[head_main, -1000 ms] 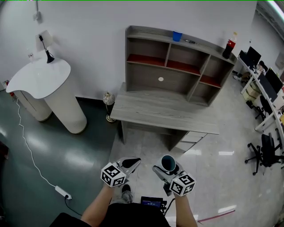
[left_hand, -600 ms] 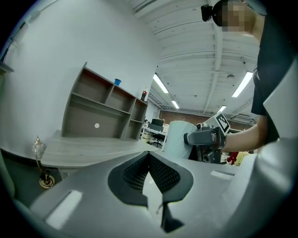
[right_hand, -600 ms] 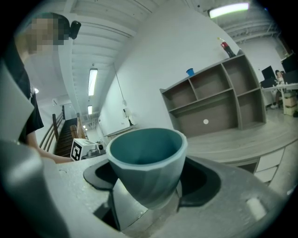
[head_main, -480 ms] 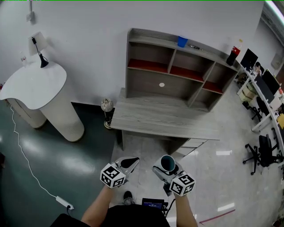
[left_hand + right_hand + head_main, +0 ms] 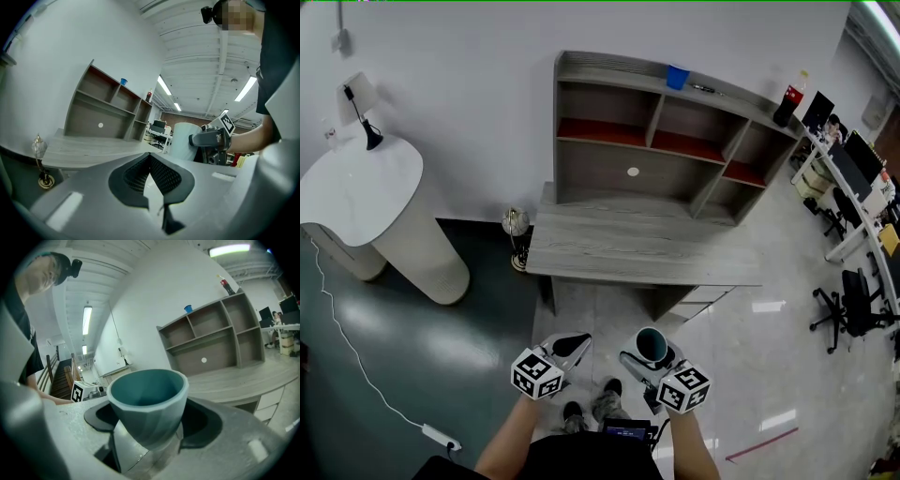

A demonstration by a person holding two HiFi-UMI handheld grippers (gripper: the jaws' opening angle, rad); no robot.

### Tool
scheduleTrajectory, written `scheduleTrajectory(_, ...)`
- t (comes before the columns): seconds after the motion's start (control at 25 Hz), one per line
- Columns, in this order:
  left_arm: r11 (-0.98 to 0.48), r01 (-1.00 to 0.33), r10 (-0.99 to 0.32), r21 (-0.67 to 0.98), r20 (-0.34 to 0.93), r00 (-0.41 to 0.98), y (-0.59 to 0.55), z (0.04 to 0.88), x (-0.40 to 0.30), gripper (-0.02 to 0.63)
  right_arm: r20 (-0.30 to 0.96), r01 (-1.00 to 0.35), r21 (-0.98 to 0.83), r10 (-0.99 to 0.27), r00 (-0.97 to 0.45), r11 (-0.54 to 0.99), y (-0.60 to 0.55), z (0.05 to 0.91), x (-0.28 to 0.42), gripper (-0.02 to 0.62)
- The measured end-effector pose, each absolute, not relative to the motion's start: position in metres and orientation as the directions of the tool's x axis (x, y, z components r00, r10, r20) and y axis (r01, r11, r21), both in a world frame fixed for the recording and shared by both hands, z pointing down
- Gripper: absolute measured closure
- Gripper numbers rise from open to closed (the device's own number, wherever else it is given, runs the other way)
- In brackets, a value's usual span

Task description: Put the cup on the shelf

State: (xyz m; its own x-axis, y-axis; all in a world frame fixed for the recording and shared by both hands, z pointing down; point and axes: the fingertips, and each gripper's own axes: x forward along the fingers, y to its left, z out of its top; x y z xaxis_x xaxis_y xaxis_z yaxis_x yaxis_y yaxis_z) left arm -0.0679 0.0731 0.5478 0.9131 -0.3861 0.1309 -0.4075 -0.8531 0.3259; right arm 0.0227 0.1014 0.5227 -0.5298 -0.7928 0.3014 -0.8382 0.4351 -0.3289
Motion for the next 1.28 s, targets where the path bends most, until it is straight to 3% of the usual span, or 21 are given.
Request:
scheduleTrajectory(0.48,-0.843,-0.442,-0.411,0.305,0.164,0.897,0.036,0.55,-0.052,0.609,0.28,-0.807,-0.348,-0.768,-0.575,0.477,0.058,0.527,0.036,0.216)
scheduleTrajectory(1.28,-0.835,-0.492,-0.44,0.247,0.239,0.866,-0.061,0.545,0.031,0.611,0.25,-0.752,-0.393,-0.725,-0.641,0.529,-0.056,0.533,0.116,0.216)
